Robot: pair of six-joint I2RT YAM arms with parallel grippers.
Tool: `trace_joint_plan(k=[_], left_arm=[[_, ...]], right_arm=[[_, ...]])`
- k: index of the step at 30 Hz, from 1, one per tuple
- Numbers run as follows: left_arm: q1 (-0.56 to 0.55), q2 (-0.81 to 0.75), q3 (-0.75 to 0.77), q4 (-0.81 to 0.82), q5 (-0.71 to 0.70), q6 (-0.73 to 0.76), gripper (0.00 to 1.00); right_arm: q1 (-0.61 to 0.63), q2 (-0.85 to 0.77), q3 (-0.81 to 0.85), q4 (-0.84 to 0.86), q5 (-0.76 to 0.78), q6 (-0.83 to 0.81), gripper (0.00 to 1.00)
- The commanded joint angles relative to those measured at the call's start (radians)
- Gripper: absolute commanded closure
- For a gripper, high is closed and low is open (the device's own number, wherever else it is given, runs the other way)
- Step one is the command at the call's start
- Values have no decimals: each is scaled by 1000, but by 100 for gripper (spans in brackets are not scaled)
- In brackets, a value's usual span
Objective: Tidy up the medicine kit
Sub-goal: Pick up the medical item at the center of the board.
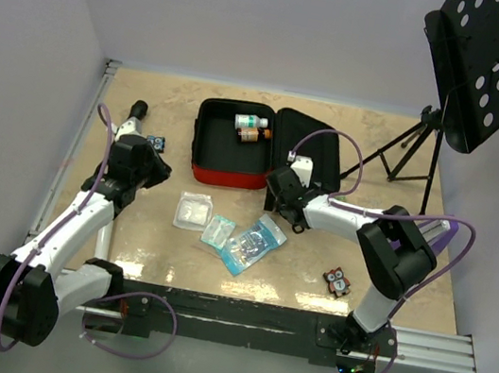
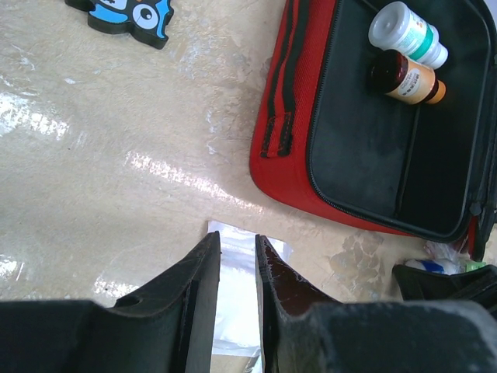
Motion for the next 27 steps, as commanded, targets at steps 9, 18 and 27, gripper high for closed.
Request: trace_joint_plan(k=[9,18,27], left_arm=[[0,-6,-10,23,-3,1,71],[0,-15,-12,20,-3,1,71],[0,-32,-13,6,-8,4,71]], right_arm=[[-3,-65,-25,45,-47,-19,45],[81,-152,-24,-13,-39,10,68],[252,-280,100,-182,-10,99,71]])
